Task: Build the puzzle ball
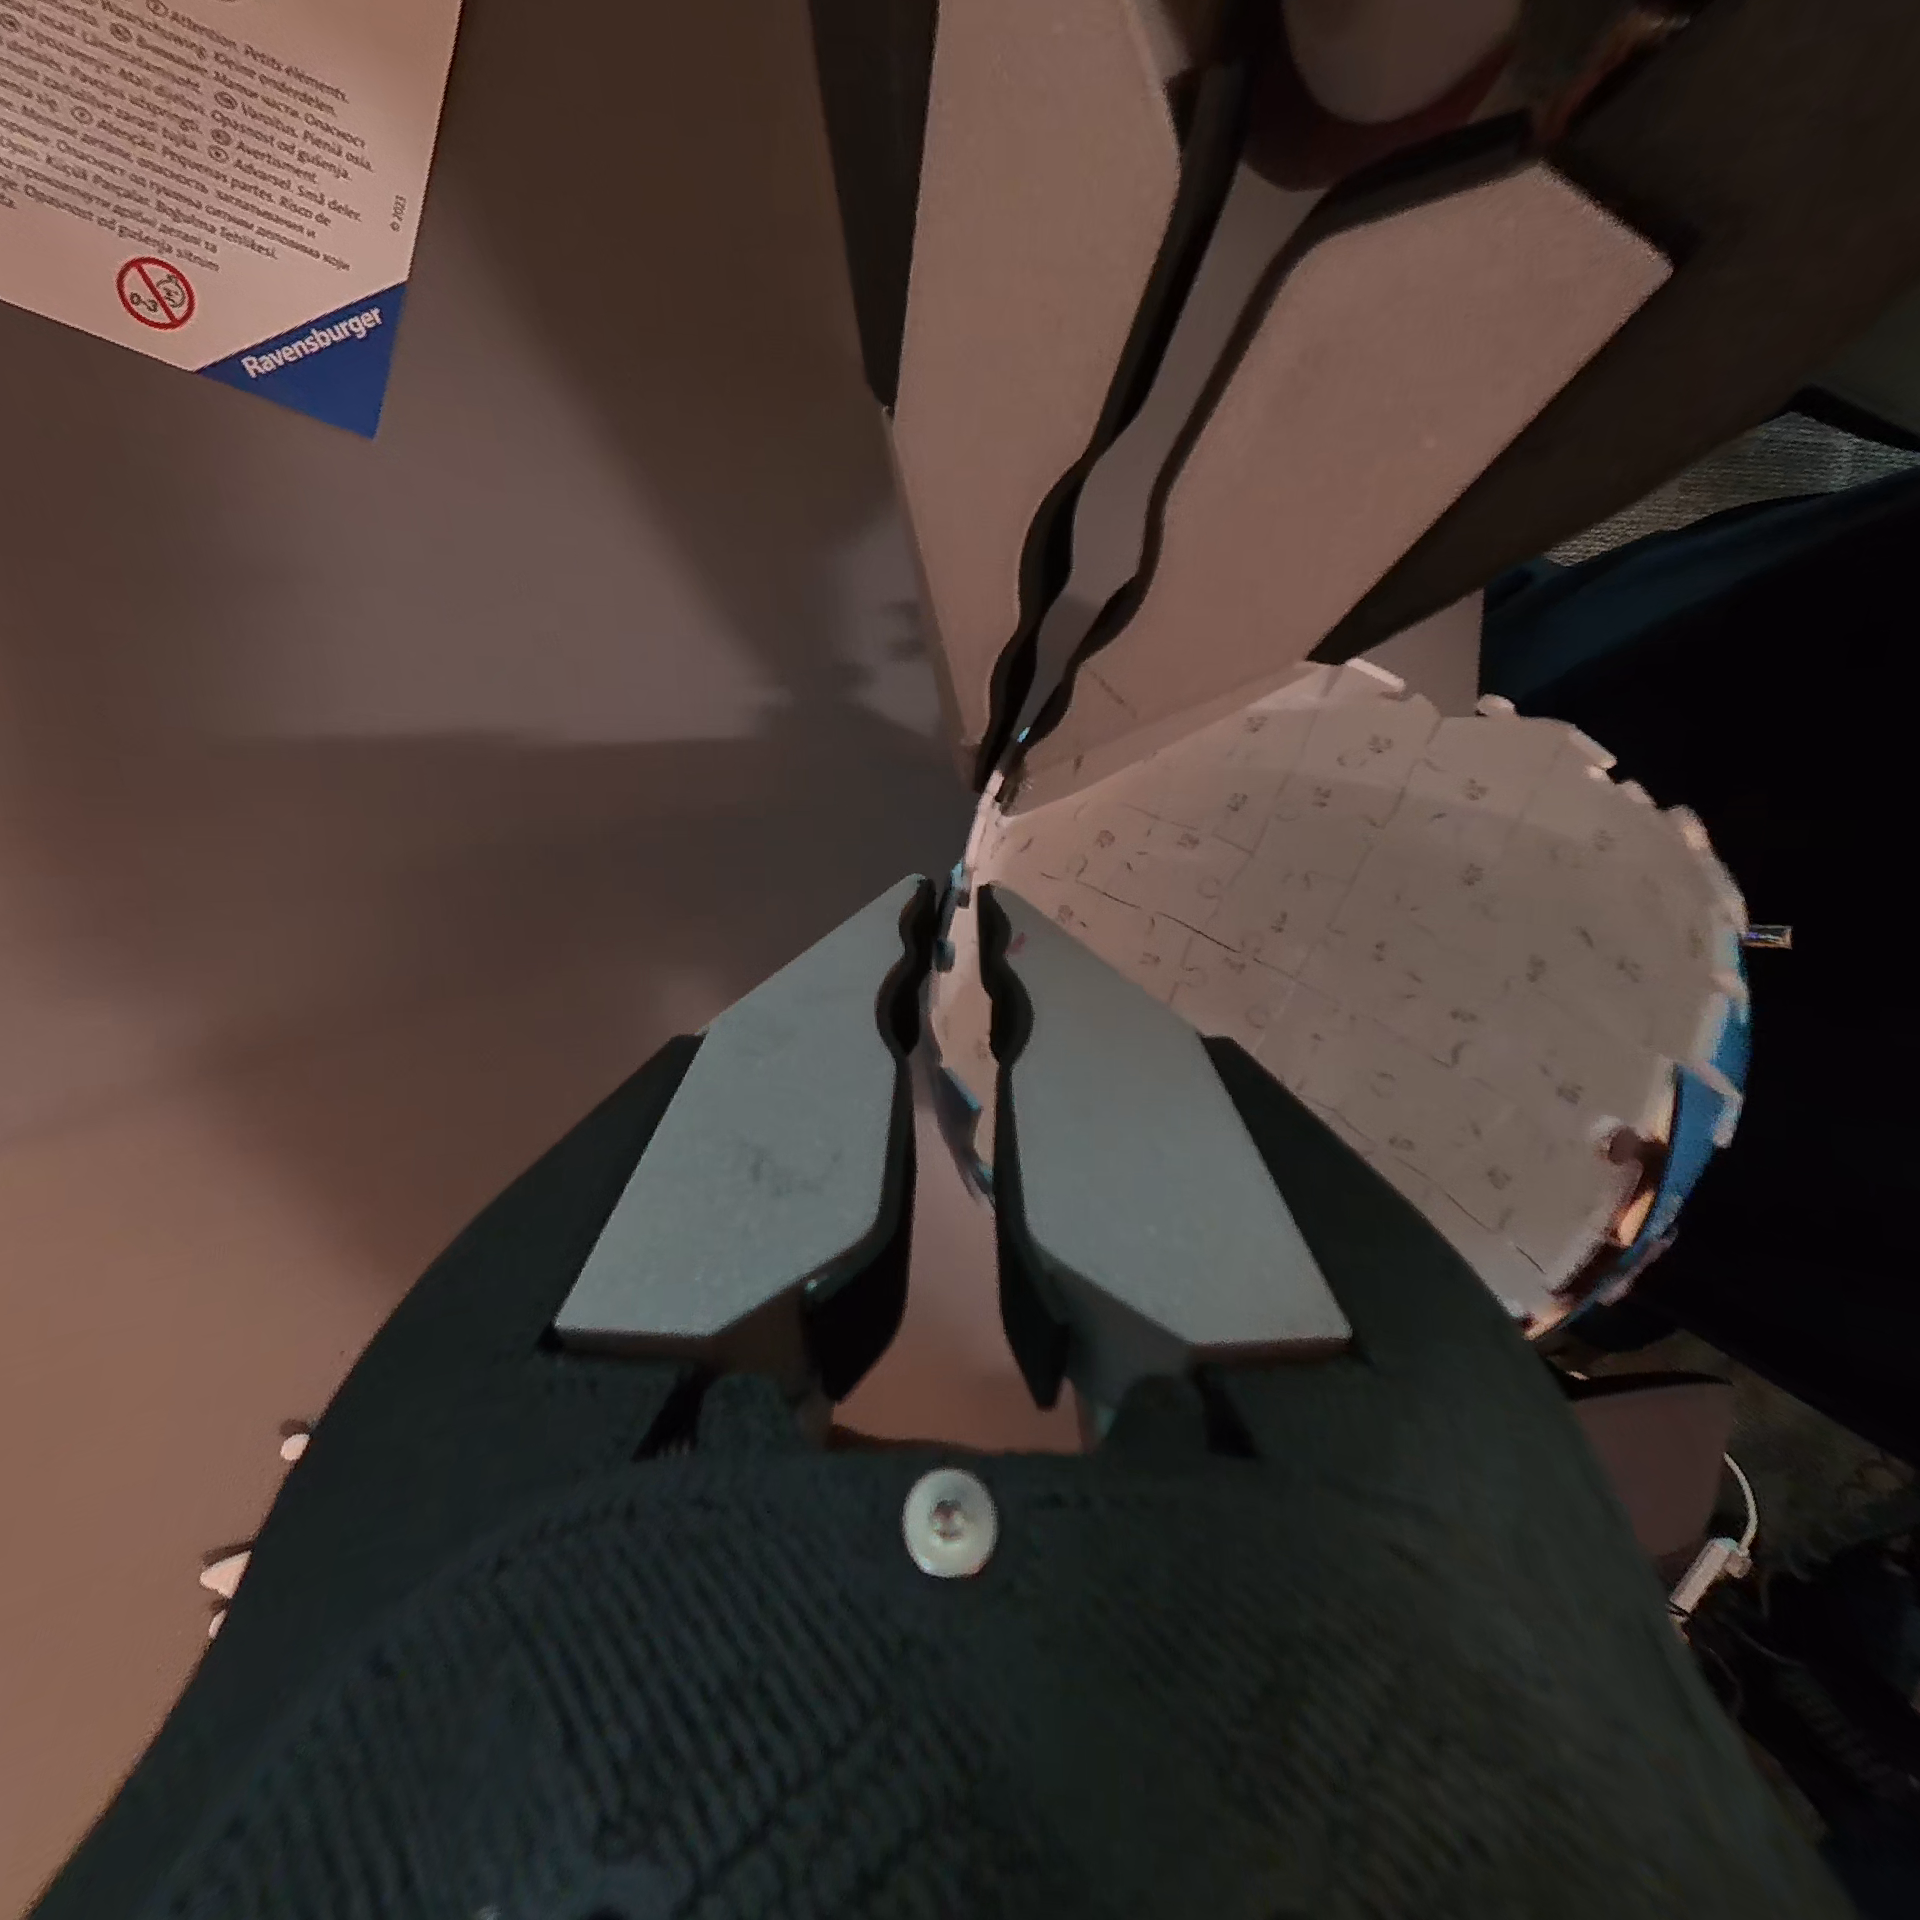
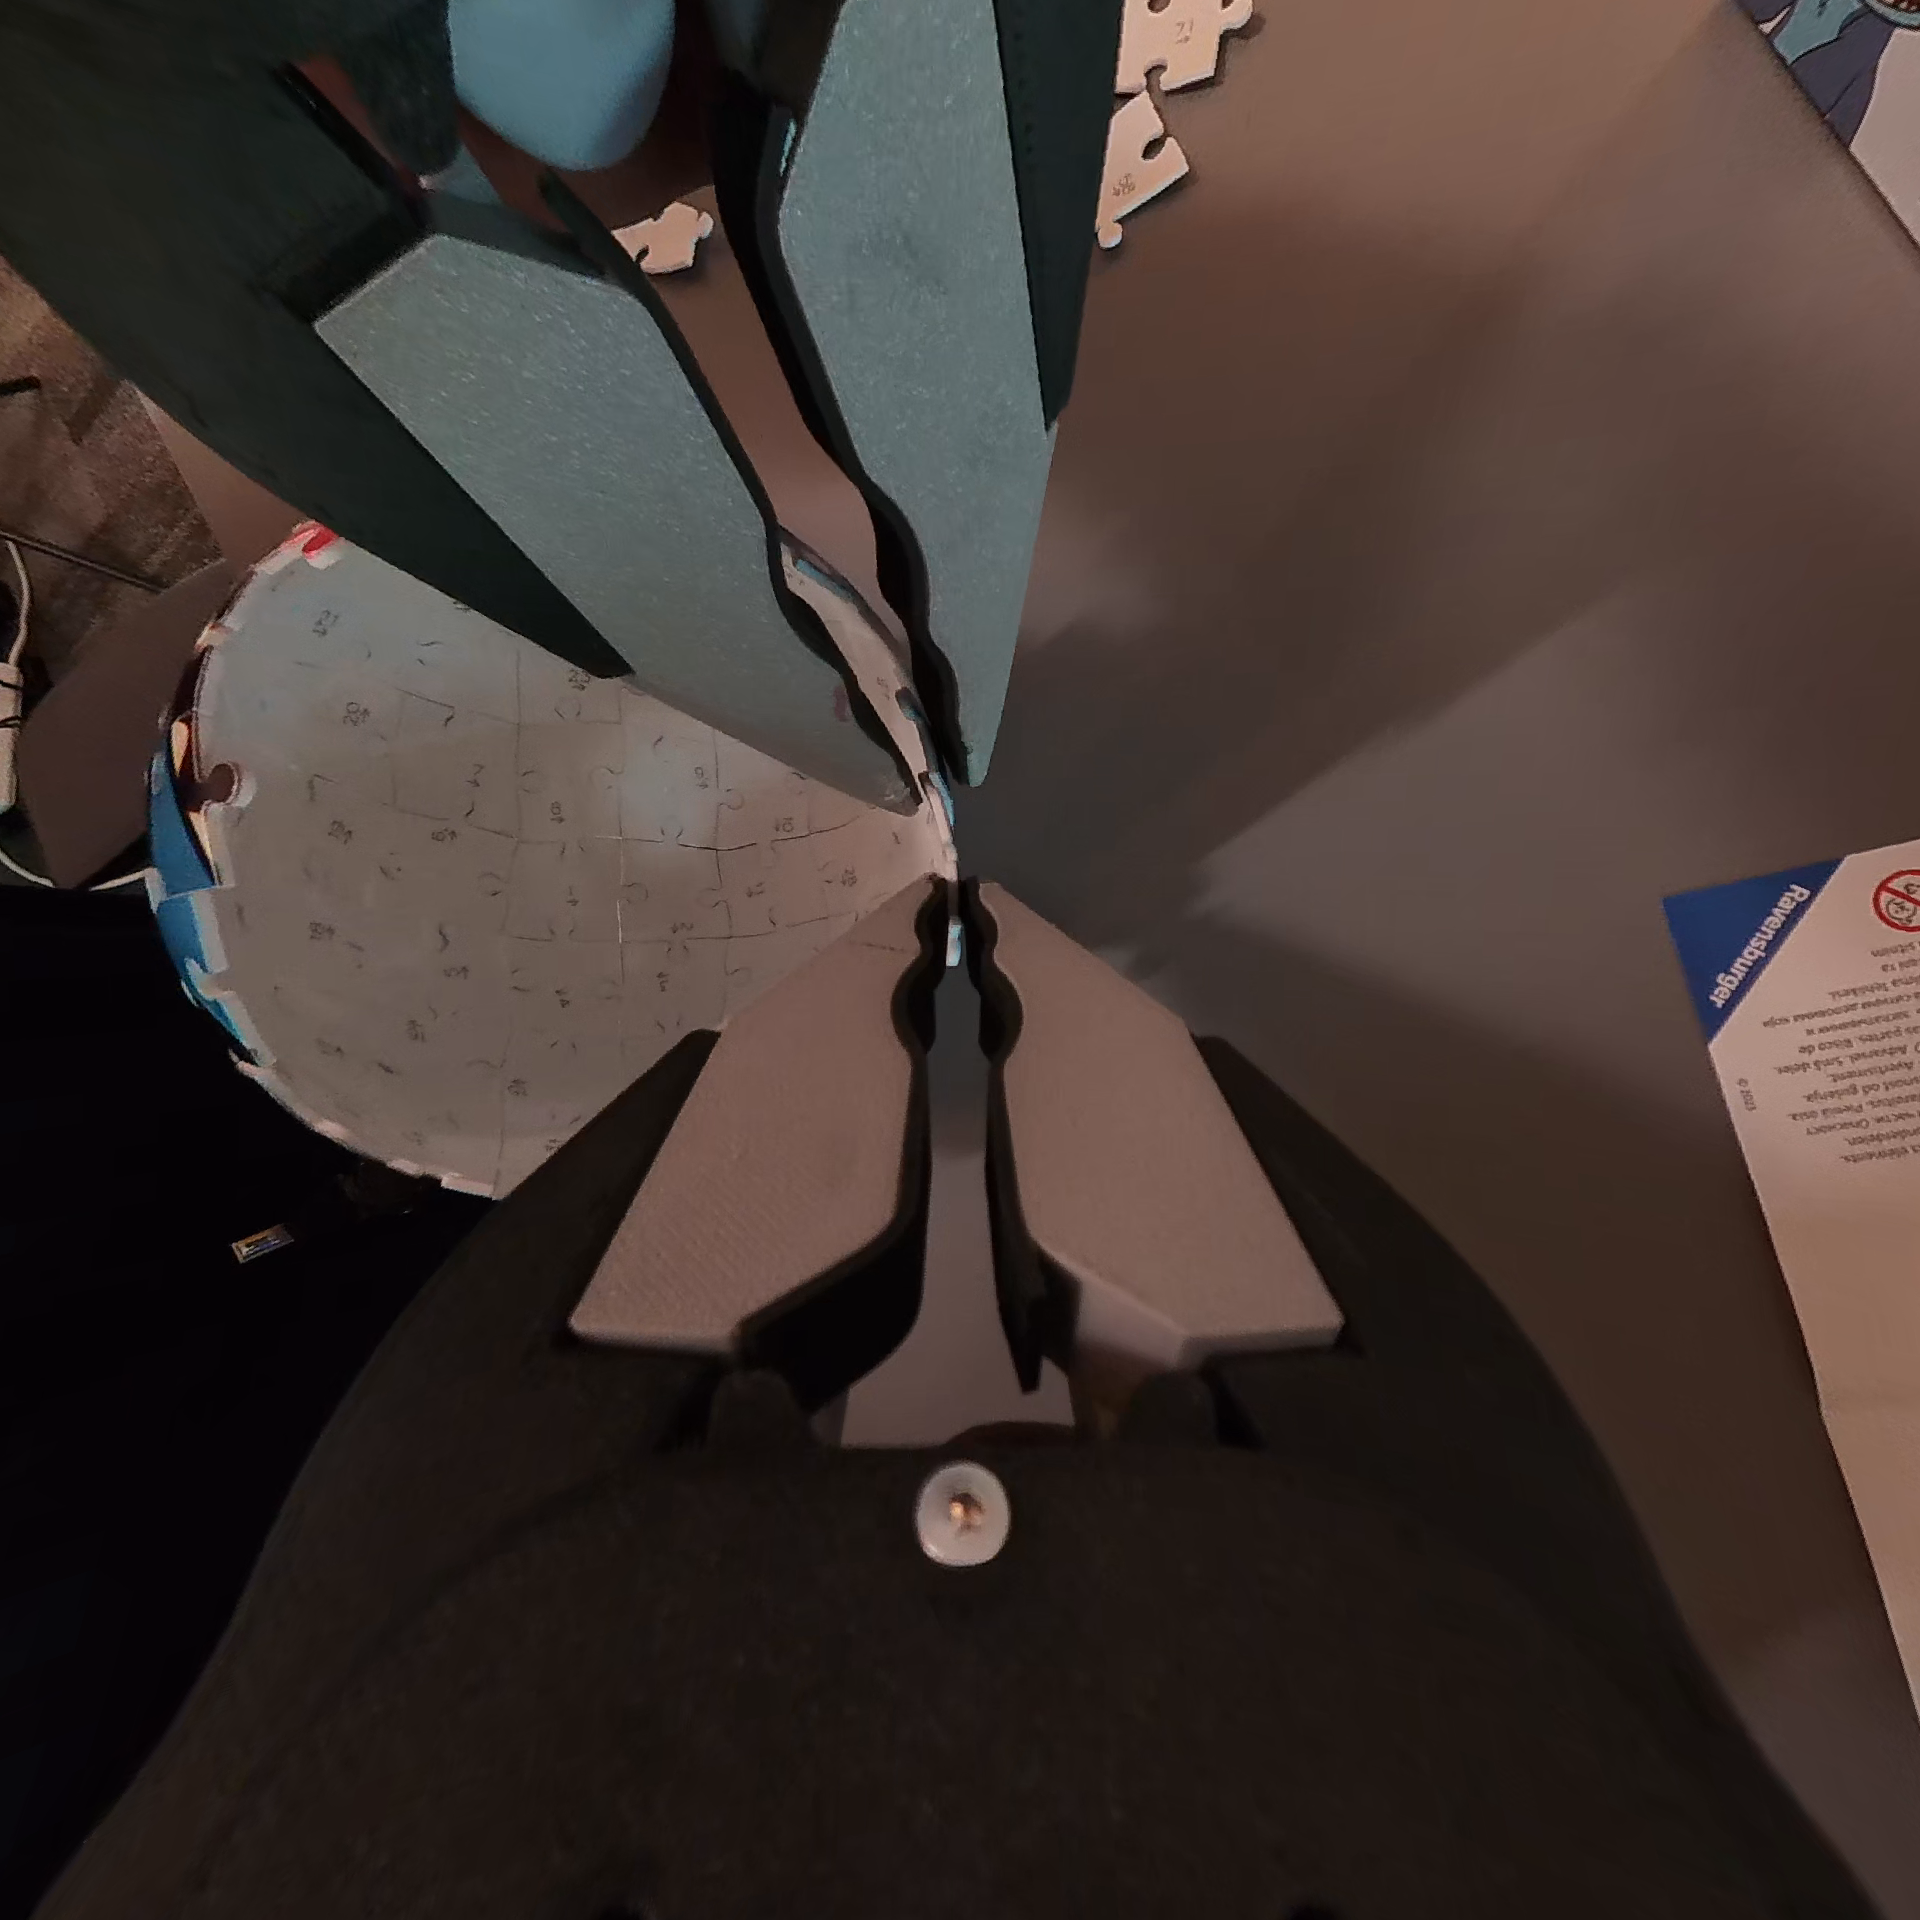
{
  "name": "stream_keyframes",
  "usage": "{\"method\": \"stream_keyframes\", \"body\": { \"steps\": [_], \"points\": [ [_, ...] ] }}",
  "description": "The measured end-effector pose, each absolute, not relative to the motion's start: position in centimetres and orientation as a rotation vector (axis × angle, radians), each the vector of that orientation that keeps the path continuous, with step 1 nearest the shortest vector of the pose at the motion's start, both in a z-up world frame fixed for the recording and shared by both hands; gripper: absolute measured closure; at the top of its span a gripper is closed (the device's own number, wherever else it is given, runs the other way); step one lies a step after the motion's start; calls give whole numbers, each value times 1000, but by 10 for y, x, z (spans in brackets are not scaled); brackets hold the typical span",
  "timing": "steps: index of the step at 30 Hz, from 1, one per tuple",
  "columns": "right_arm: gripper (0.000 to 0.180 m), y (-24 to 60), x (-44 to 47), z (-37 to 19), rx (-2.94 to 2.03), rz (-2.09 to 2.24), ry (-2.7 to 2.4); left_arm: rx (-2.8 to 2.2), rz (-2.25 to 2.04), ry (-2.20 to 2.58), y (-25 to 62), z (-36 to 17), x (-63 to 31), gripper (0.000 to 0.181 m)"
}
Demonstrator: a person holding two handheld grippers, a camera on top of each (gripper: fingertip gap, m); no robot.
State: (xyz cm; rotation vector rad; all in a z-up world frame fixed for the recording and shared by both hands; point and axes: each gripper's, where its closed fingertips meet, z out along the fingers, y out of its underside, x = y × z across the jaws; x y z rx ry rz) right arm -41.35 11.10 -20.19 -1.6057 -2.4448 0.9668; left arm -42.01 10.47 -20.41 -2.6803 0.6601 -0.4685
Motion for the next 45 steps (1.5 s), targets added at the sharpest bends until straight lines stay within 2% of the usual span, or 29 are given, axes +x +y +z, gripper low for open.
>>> {"method": "stream_keyframes", "body": {
  "steps": [29,45],
  "points": [
    [179,108,-415,-201,-1583,1086,-2431,-2666,-462,636,105,-204,-422,177],
    [180,110,-413,-202,-1590,1020,-2434,-2676,-476,620,104,-201,-423,172]
  ]
}}
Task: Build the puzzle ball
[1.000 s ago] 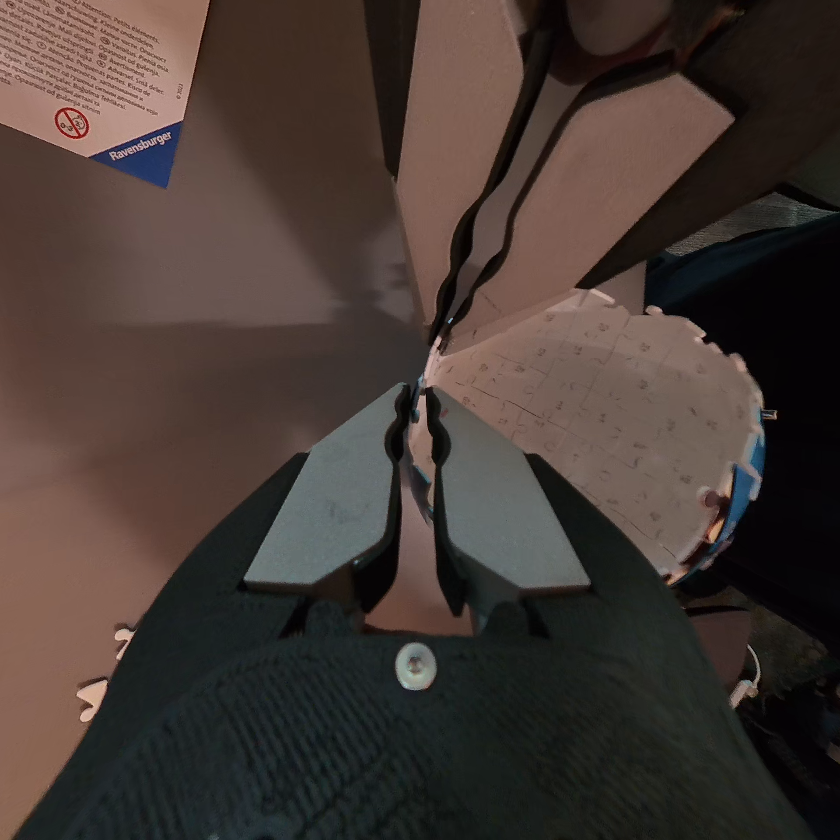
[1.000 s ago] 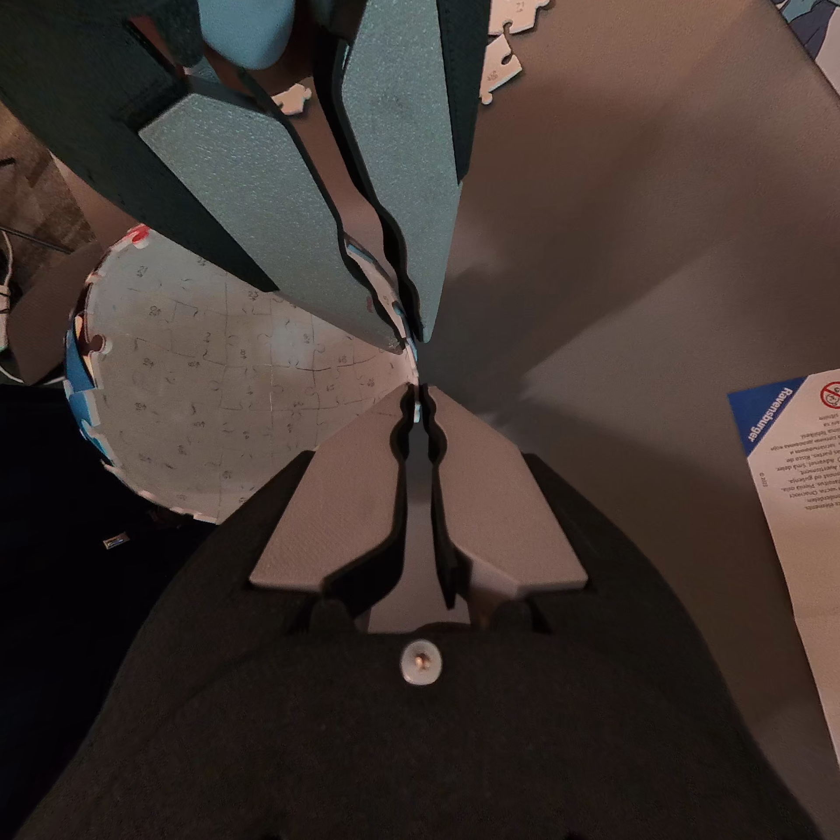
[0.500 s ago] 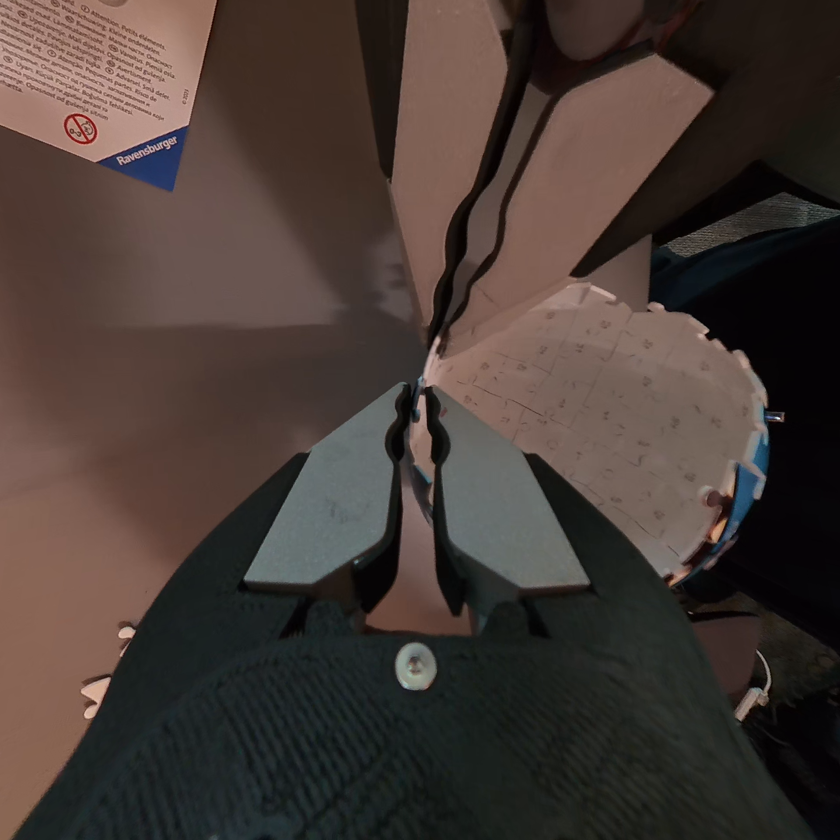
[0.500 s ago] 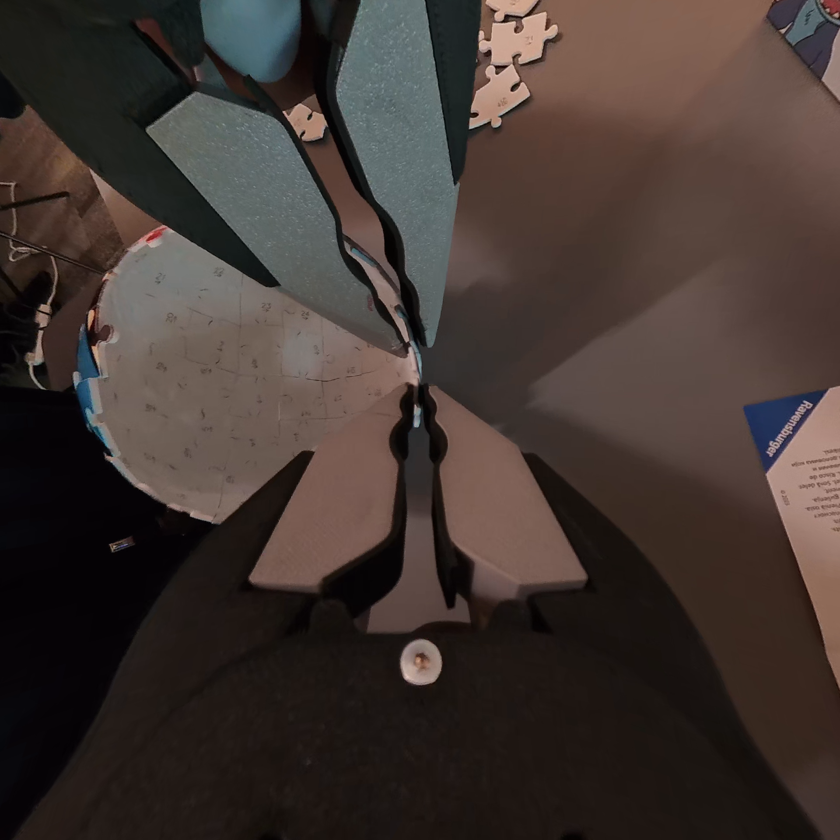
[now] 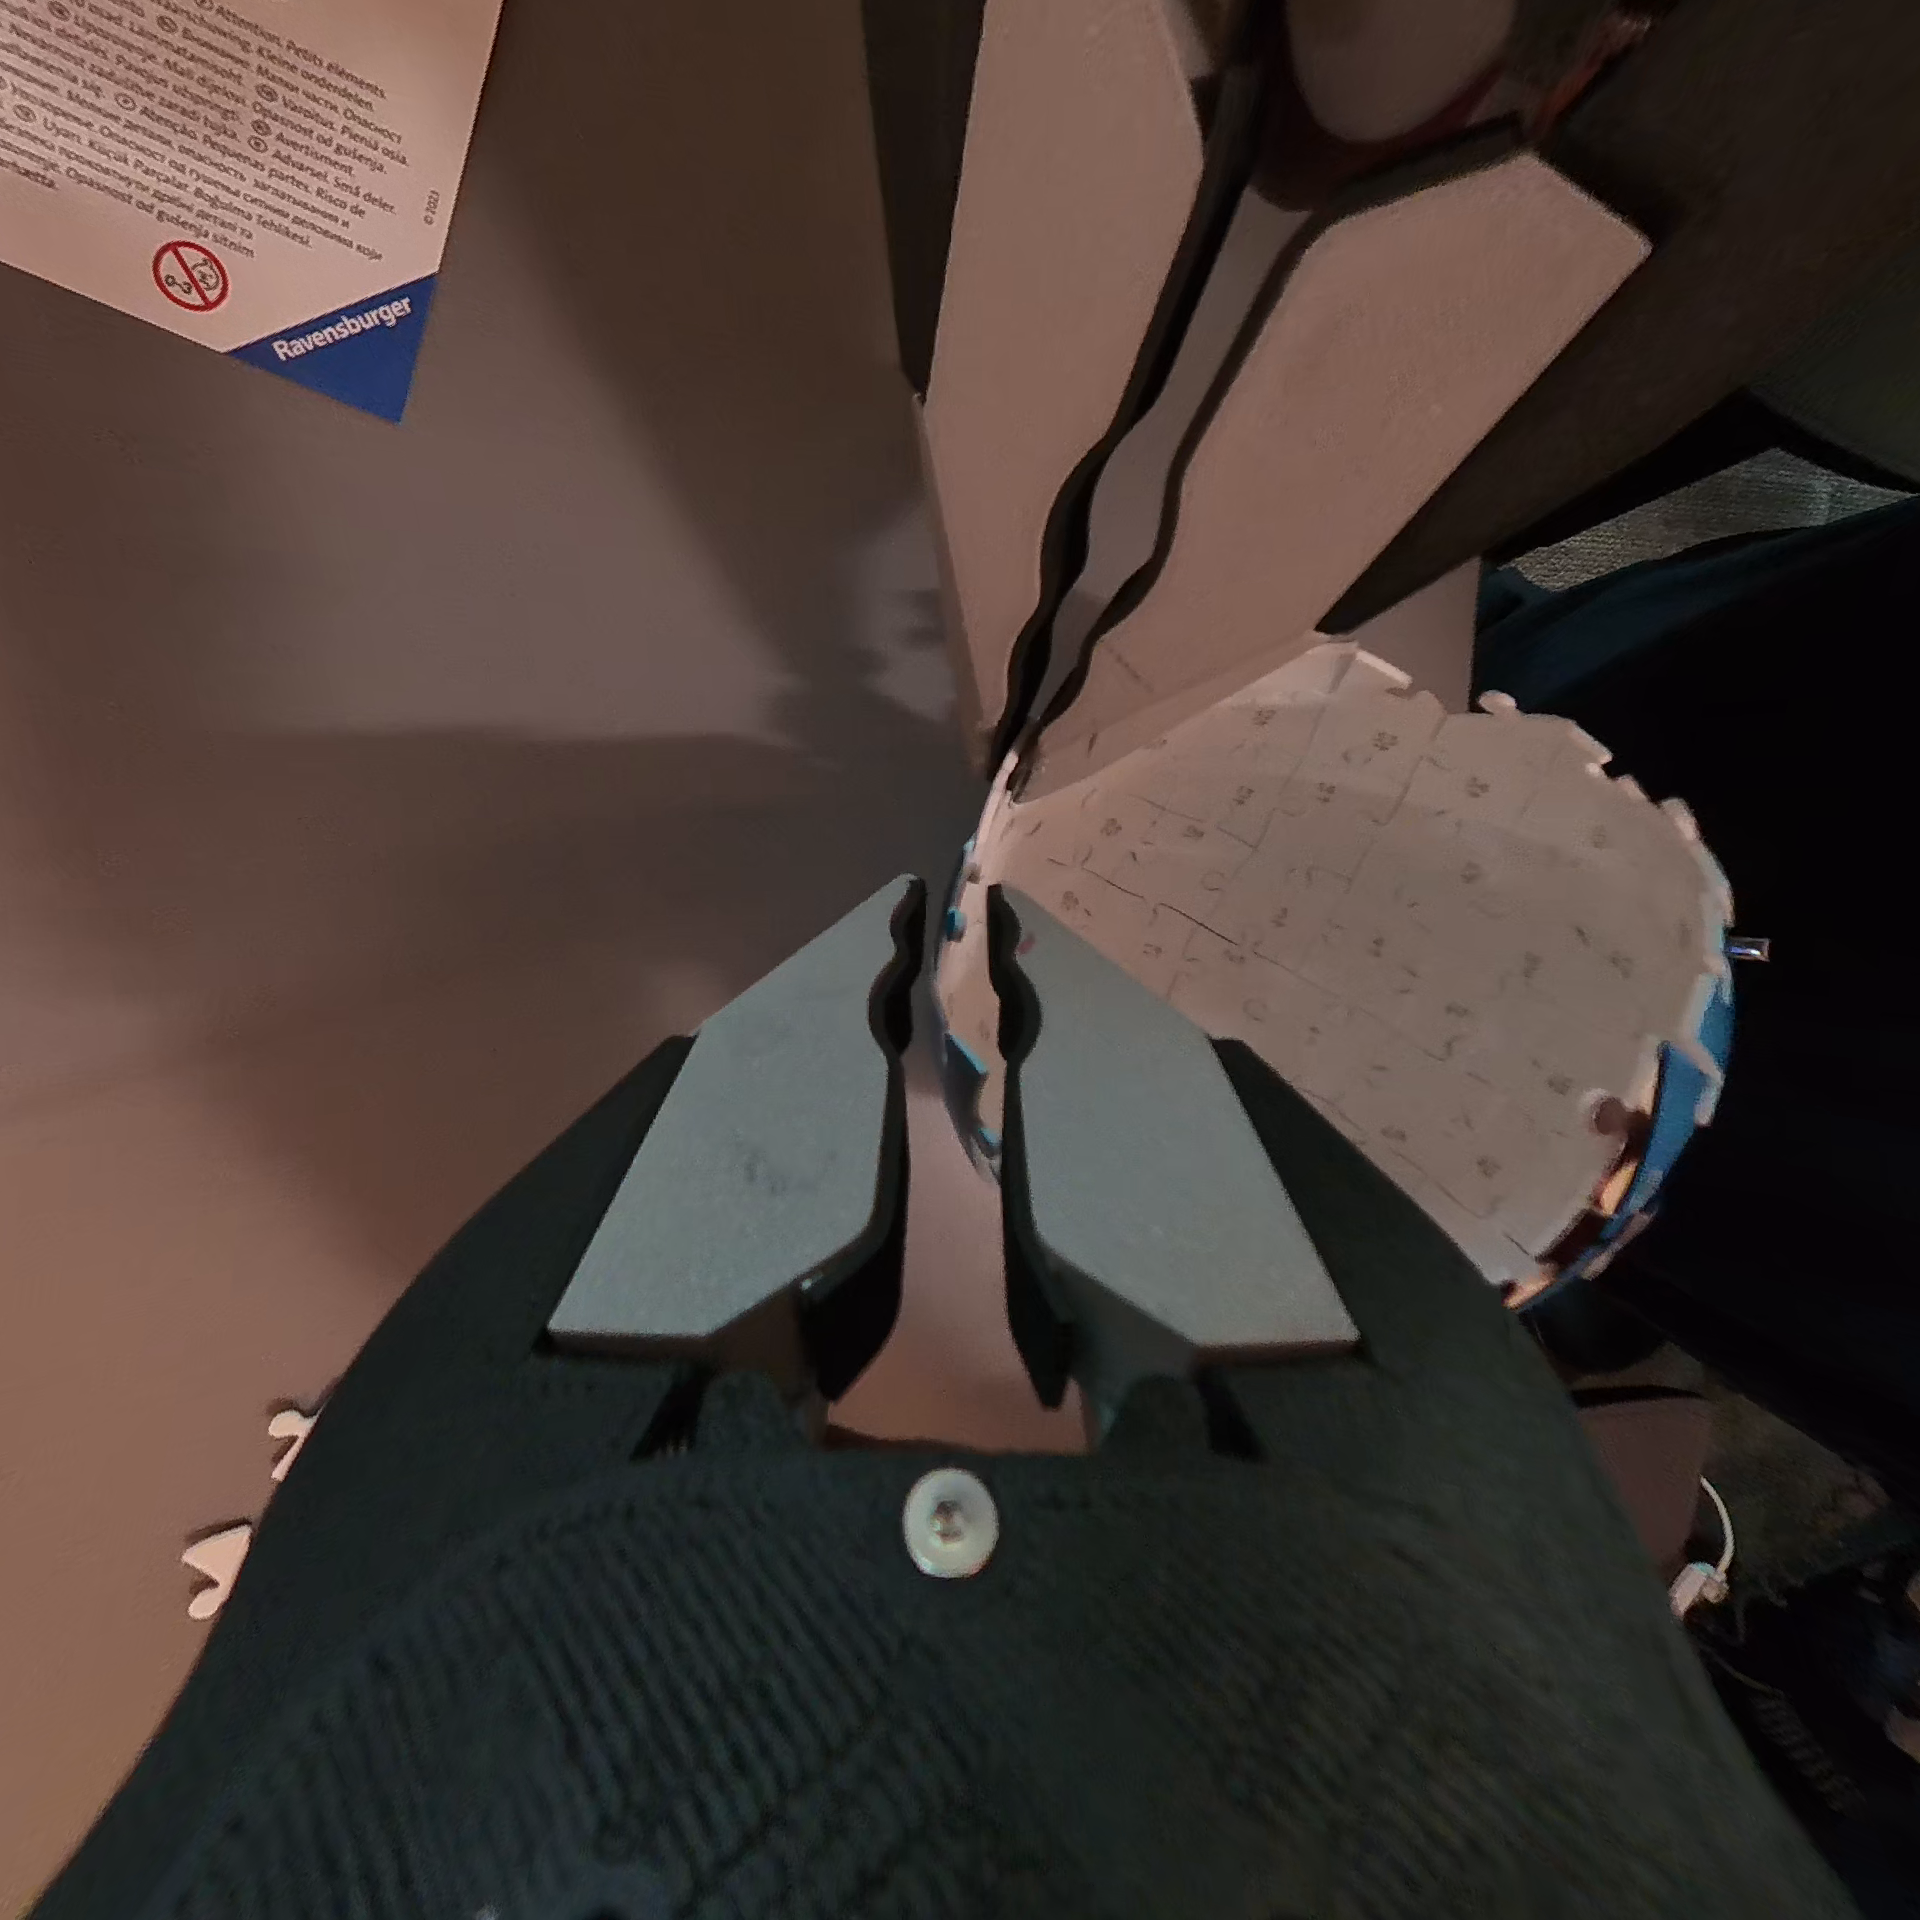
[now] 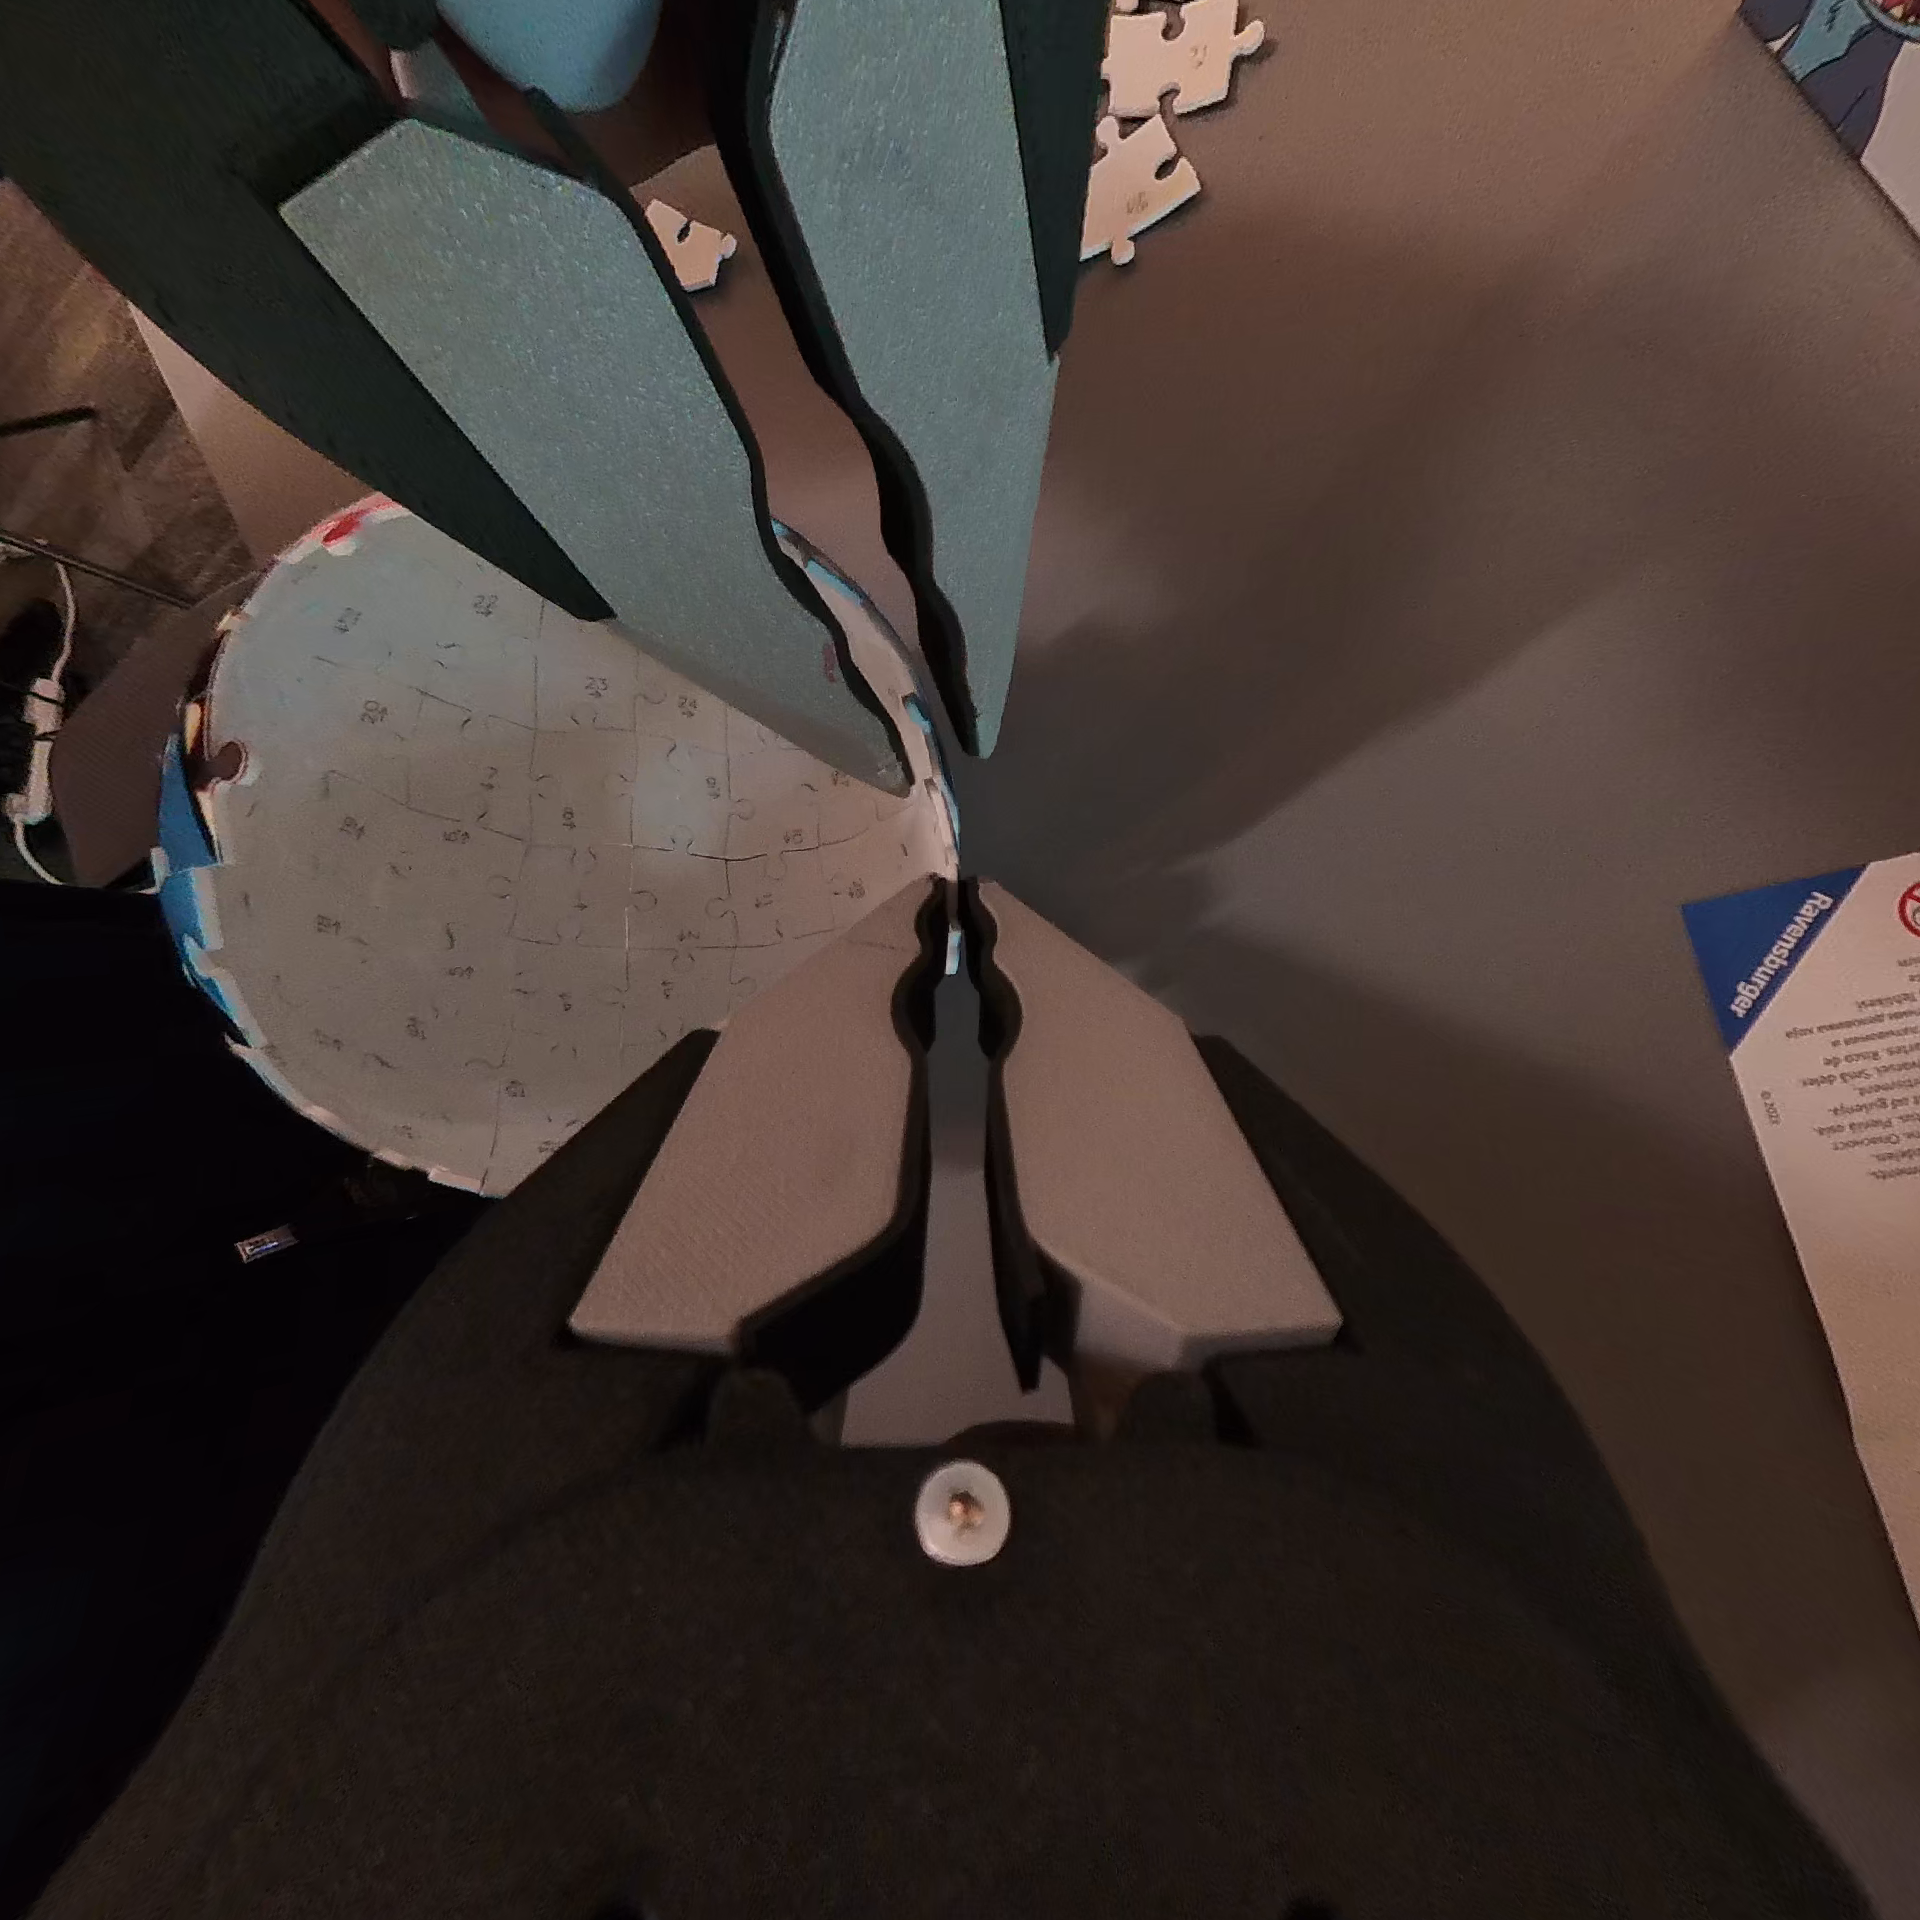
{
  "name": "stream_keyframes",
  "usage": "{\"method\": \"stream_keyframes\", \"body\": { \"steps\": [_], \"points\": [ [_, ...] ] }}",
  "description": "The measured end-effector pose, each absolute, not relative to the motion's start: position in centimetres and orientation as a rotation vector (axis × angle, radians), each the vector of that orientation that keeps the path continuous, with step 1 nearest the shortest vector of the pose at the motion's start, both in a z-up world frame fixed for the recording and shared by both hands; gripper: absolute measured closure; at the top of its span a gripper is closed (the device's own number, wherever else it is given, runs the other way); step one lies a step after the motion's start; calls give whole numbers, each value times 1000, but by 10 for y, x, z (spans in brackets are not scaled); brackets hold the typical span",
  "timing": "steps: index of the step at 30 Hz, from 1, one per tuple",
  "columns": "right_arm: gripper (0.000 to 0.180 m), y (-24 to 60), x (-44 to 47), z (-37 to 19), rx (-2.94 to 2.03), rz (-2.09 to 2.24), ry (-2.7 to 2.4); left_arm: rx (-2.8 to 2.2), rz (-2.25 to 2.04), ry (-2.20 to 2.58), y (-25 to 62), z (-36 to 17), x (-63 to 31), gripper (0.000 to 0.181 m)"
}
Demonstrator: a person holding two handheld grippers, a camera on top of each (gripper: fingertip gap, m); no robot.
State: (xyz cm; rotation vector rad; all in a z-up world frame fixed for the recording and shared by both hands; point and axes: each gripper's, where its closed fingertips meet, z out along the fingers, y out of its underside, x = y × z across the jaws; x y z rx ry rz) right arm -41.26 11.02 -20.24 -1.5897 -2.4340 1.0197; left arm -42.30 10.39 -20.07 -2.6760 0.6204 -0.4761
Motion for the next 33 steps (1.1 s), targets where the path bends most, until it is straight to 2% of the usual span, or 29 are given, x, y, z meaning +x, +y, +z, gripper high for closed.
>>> {"method": "stream_keyframes", "body": {
  "steps": [4,7,21,33],
  "points": [
    [180,110,-412,-202,-1592,995,-2445,-2672,-477,624,105,-199,-422,171],
    [180,111,-412,-202,-1595,976,-2443,-2664,-472,625,107,-199,-420,177],
    [180,111,-412,-202,-1577,956,-2431,-2667,-463,627,108,-202,-419,177],
    [175,110,-413,-202,-1603,1137,-2412,-2656,-451,626,109,-202,-421,178]
  ]
}}
